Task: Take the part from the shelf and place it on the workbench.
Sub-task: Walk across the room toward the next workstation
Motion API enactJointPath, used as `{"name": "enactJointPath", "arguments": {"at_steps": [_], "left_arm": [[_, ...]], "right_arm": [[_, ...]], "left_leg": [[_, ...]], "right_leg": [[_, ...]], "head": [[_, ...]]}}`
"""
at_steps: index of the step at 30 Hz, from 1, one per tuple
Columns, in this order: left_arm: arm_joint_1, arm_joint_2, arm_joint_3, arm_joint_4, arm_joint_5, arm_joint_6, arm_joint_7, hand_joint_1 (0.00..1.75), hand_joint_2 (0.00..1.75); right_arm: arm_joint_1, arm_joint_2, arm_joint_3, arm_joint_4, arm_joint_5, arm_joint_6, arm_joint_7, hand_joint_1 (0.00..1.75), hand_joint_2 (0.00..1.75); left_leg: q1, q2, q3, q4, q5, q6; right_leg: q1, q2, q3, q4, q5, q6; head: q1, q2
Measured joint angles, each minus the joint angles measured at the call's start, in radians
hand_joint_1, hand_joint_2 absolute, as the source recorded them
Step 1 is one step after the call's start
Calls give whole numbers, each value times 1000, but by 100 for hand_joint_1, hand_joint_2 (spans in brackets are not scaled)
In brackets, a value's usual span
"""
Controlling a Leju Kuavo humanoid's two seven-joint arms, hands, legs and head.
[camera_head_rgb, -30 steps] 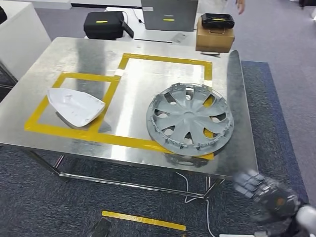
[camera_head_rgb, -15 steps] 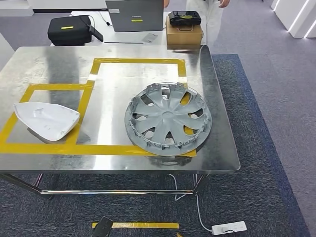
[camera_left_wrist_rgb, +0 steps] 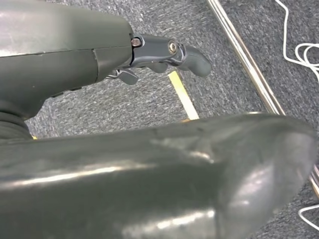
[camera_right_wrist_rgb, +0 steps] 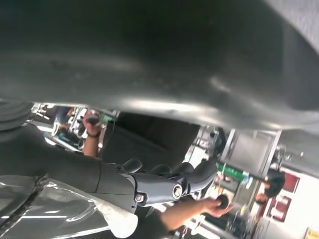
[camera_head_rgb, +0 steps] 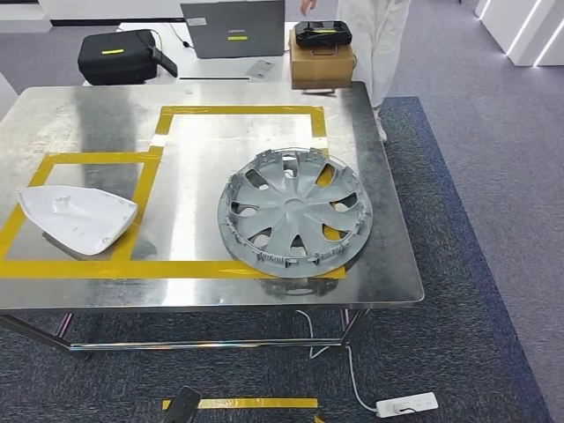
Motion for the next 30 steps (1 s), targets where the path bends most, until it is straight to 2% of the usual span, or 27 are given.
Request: {"name": "enactJointPath", "arguments": {"at_steps": [6, 13, 21, 25, 30], "left_arm": [[0, 1, 1, 0, -8, -2, 5, 0, 0], [0, 4, 3, 0, -28, -4, 5, 0, 0], [-2, 7, 4, 0, -55, -10, 12, 0, 0], [-3, 8, 4, 0, -60, -11, 15, 0, 0], [-3, 12, 4, 0, -61, -15, 17, 0, 0]], "right_arm": [[-9, 27, 23, 62, -3, 0, 19, 0, 0], [-33, 95, 21, 95, -17, 0, -24, 0, 0], [-105, 136, -53, 283, -130, 2, -109, 0, 0], [-135, 147, -99, 373, -195, 35, -160, 0, 0], [-156, 156, -136, 437, -214, 58, -176, 0, 0]], "left_leg": [[0, 0, 0, 0, 0, 0], [0, 1, 1, 0, 0, 0], [0, 2, 1, 0, 0, 0], [0, 2, 1, 0, 0, 0], [0, 2, 1, 0, 0, 0]], "right_leg": [[0, 0, 0, 0, 0, 0], [0, 2, 0, 0, 0, 0], [0, 3, 0, 1, 0, 0], [0, 3, 0, 1, 0, 0], [0, 3, 0, 1, 0, 0]], "head": [[0, 0], [0, 0], [0, 0], [0, 0], [0, 0]]}}
